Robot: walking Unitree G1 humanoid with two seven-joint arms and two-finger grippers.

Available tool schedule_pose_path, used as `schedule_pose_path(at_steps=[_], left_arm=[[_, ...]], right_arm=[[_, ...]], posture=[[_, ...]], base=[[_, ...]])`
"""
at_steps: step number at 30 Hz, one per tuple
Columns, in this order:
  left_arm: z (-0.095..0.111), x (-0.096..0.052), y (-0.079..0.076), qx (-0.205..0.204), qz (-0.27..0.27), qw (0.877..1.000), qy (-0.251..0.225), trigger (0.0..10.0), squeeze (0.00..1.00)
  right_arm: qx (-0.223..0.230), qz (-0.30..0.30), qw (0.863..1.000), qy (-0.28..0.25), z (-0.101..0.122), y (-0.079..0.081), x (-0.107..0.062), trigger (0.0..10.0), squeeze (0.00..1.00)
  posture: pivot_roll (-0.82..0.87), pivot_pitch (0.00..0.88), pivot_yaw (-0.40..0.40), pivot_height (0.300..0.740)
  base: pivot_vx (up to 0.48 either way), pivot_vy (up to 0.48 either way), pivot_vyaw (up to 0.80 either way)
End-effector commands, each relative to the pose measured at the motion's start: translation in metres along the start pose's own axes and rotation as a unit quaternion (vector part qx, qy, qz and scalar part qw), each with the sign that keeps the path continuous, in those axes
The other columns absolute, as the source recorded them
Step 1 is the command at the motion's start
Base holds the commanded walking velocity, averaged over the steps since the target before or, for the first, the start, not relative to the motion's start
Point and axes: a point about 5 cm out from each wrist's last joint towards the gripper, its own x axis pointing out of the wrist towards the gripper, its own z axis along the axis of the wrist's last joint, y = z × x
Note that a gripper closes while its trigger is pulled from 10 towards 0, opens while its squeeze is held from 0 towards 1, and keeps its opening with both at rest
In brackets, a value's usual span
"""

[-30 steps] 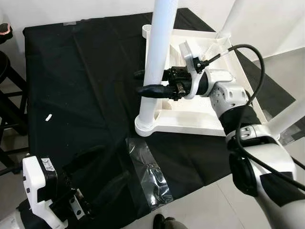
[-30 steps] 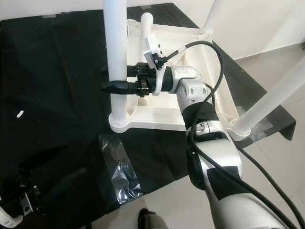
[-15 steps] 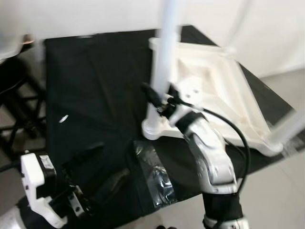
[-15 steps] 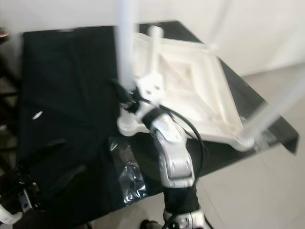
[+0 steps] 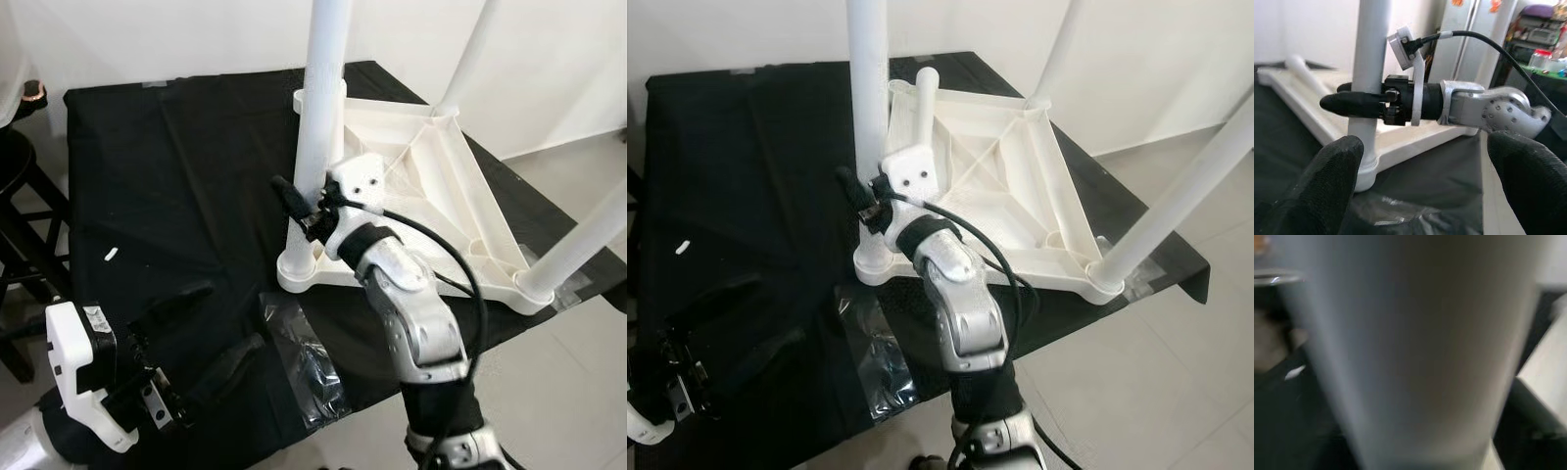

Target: Building children table

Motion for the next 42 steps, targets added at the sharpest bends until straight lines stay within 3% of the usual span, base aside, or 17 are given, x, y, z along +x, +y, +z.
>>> schedule_pose_path(at_steps=[1, 4, 5, 6, 8, 13, 20, 21, 22, 24, 30, 38, 39, 41, 42], left_arm=[[-0.002, -0.001, 0.000, 0.001, -0.001, 1.000, 0.006, 10.0, 0.00], [-0.002, -0.001, -0.001, 0.002, 0.002, 1.000, 0.007, 10.0, 0.00], [-0.002, -0.001, -0.001, 0.002, 0.002, 1.000, 0.007, 10.0, 0.00], [-0.002, -0.001, -0.002, 0.002, 0.003, 1.000, 0.007, 10.0, 0.00], [-0.002, -0.002, -0.002, 0.001, 0.003, 1.000, 0.008, 10.0, 0.00], [-0.001, -0.006, -0.005, 0.000, 0.008, 1.000, 0.014, 10.0, 0.00], [0.000, -0.011, -0.006, 0.002, 0.016, 1.000, 0.023, 10.0, 0.00], [0.000, -0.012, -0.006, 0.003, 0.017, 1.000, 0.024, 10.0, 0.00], [0.000, -0.012, -0.006, 0.003, 0.017, 1.000, 0.024, 10.0, 0.00], [0.001, -0.012, -0.006, 0.004, 0.019, 1.000, 0.024, 10.0, 0.00], [0.001, -0.012, -0.006, 0.005, 0.021, 0.999, 0.023, 10.0, 0.00], [0.002, -0.011, -0.006, 0.006, 0.021, 1.000, 0.020, 10.0, 0.00], [0.002, -0.011, -0.006, 0.007, 0.021, 1.000, 0.020, 10.0, 0.00], [0.001, -0.011, -0.005, 0.007, 0.020, 1.000, 0.020, 10.0, 0.00], [0.001, -0.011, -0.005, 0.007, 0.020, 1.000, 0.020, 10.0, 0.00]], right_arm=[[0.006, 0.026, 0.999, -0.028, 0.014, -0.004, 0.000, 10.0, 1.00], [-0.025, 0.186, 0.980, -0.060, 0.040, -0.018, -0.005, 10.0, 0.97], [-0.036, 0.225, 0.972, -0.061, 0.044, -0.021, -0.008, 10.0, 0.34], [-0.060, 0.261, 0.962, -0.057, 0.046, -0.024, -0.011, 10.0, 0.00], [-0.075, 0.280, 0.956, -0.052, 0.047, -0.026, -0.012, 10.0, 0.00], [-0.086, 0.378, 0.922, -0.013, 0.054, -0.042, -0.008, 10.0, 0.00], [-0.073, 0.395, 0.915, -0.036, 0.067, -0.048, 0.004, 10.0, 0.00], [-0.074, 0.411, 0.908, -0.036, 0.068, -0.047, 0.005, 2.4, 0.00], [-0.074, 0.411, 0.908, -0.036, 0.068, -0.047, 0.005, 2.4, 0.00], [-0.075, 0.437, 0.896, -0.029, 0.068, -0.045, 0.005, 0.0, 0.00], [-0.076, 0.471, 0.879, -0.020, 0.068, -0.049, 0.002, 0.0, 0.00], [-0.072, 0.469, 0.880, -0.005, 0.056, -0.055, -0.011, 0.0, 0.00], [-0.073, 0.463, 0.884, -0.002, 0.050, -0.055, -0.014, 0.0, 0.00], [-0.087, 0.402, 0.912, 0.006, 0.031, -0.048, -0.016, 0.0, 0.00], [-0.087, 0.402, 0.912, 0.006, 0.031, -0.048, -0.016, 0.0, 0.00]], posture=[[0.17, 0.212, -0.116, 0.740], [0.18, 0.223, -0.119, 0.740], [0.18, 0.223, -0.119, 0.740], [0.18, 0.226, -0.120, 0.740], [0.18, 0.226, -0.120, 0.740], [0.20, 0.243, -0.123, 0.740], [0.22, 0.253, -0.130, 0.740], [0.22, 0.254, -0.131, 0.740], [0.22, 0.254, -0.131, 0.740], [0.22, 0.256, -0.133, 0.740], [0.22, 0.257, -0.137, 0.740], [0.21, 0.255, -0.137, 0.740], [0.19, 0.252, -0.142, 0.740], [0.18, 0.254, -0.145, 0.740], [0.18, 0.254, -0.145, 0.740]], base=[[0.000, 0.000, 0.00], [0.000, 0.000, 0.00], [0.000, 0.000, 0.00], [0.000, 0.000, 0.00], [0.000, 0.000, 0.00], [0.000, 0.000, 0.00], [0.000, 0.000, 0.00], [0.000, 0.000, 0.00], [0.000, 0.000, 0.00], [0.000, 0.000, 0.00], [0.000, 0.000, 0.00], [0.000, 0.000, 0.00], [0.000, 0.000, 0.00], [0.000, 0.000, 0.00], [0.000, 0.000, 0.00]])
